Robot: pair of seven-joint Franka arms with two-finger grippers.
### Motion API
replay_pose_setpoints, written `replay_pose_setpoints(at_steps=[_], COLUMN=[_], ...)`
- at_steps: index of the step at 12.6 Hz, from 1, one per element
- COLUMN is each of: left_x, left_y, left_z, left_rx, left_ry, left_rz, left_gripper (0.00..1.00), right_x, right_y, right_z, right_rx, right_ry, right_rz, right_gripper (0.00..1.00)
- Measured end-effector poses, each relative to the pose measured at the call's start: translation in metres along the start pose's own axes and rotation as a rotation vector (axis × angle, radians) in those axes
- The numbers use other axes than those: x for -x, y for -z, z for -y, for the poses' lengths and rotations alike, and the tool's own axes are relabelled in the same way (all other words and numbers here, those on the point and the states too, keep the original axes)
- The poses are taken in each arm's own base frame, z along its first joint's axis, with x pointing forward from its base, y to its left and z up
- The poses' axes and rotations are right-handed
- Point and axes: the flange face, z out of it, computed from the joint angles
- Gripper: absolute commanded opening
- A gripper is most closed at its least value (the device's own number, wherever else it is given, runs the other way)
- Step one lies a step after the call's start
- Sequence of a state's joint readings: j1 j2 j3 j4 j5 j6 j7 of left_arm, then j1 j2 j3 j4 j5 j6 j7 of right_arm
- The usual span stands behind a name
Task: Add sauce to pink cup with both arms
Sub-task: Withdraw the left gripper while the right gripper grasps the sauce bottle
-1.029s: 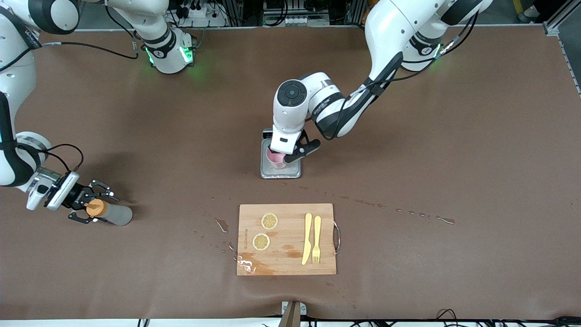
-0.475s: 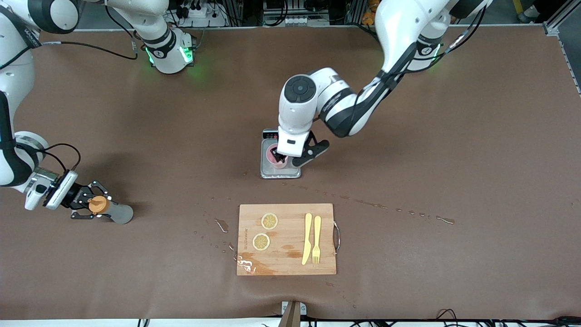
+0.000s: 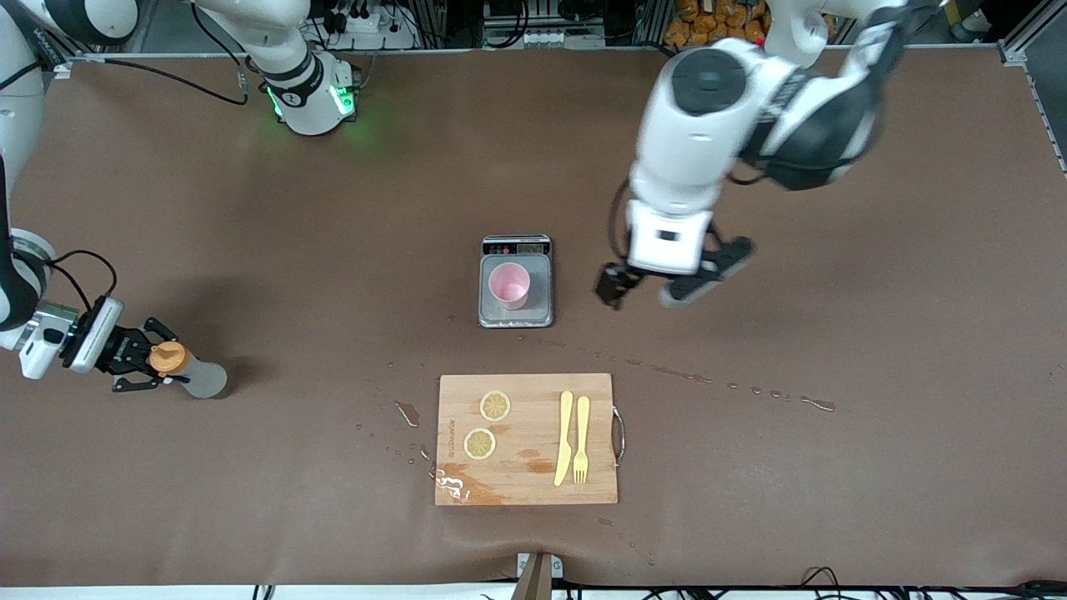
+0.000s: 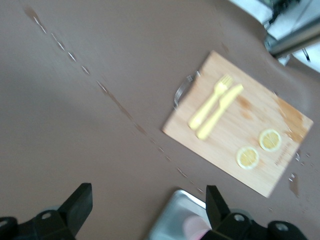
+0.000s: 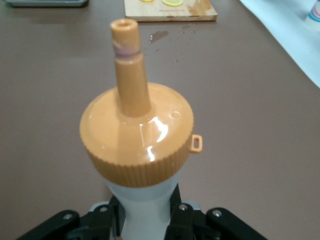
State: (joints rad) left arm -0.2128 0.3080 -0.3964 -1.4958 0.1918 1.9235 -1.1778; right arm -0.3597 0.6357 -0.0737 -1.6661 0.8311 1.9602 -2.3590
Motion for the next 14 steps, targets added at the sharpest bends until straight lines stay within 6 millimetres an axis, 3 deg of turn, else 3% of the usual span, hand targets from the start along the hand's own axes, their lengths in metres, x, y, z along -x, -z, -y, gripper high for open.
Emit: replay_pose_setpoints(at_steps=[2,5,7,11,14], left_x=[-0.06,-0.116,-0.134,-0.162,-0.162], left_y=[0.016,0.038,0.056,0.082,0.102], left_z=[0.051,0.116,0.146,0.193,0.217], left_rx=[-0.029,-0.061,-0.081,-0.066,-0.083], left_ry=[-0.094,-0.213,-0.282,-0.402,-0.47], left_rz=[0.036,0.068,0.072,0.067,0.091], left_gripper=[1.0,1.0,1.0,1.0,1.0], right_x=[-0.012,-0.071,-0.119,-0.199,-0.251], right_y=[0.01,0.01,-0.001,-0.048,-0.075], right_z=[-0.001,-0.016,-0.029,-0.037,-0.031], right_rx=[-0.049,-0.12,-0.144,-0.196,-0.229], right_ry=[-0.014,-0.042,-0.043,-0.056,-0.045], right_rz=[0.054,0.142,0.201,0.274,0.343], right_gripper=[0.0,0.0,0.0,0.0,0.0])
